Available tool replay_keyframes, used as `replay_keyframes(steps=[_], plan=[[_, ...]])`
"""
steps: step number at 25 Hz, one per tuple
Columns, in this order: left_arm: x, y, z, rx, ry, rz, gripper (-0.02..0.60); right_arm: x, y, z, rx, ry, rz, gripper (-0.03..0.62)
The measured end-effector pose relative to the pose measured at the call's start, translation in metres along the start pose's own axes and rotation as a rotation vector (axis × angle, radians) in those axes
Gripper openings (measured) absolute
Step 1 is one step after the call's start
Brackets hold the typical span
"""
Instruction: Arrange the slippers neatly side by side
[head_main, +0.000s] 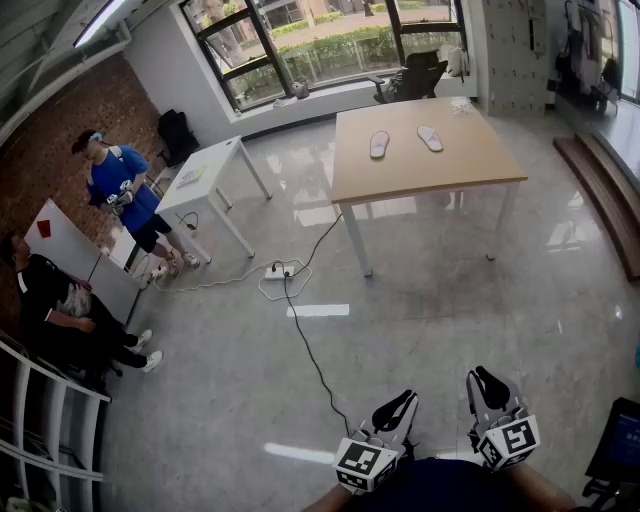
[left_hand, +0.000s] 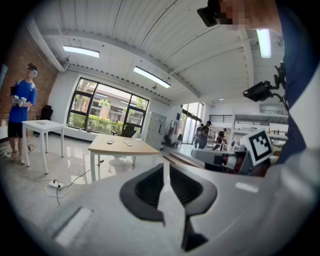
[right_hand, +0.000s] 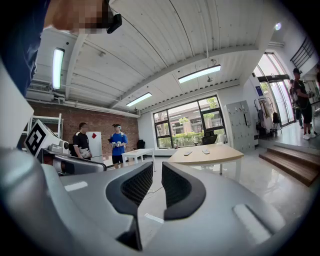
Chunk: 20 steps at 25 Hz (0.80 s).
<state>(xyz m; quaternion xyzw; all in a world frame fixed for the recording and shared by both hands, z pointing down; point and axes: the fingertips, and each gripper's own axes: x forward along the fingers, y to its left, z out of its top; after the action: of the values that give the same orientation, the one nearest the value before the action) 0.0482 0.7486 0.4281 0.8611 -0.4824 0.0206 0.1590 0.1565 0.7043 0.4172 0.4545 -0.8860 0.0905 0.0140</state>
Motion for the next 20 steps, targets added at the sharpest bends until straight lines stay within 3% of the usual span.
replay_keyframes(steps=[8,20], plan=[[0.020,0.072,0.022,-0.015,-0.009,-0.020,0.038,0.072,0.007,0.013,-0.018,0.005,-0.028,0.063],[0.052,0.131,0.030,-0.025,0.008,-0.047,0.038,0.135,0.006,0.014,0.006,0.013,-0.053,0.063]])
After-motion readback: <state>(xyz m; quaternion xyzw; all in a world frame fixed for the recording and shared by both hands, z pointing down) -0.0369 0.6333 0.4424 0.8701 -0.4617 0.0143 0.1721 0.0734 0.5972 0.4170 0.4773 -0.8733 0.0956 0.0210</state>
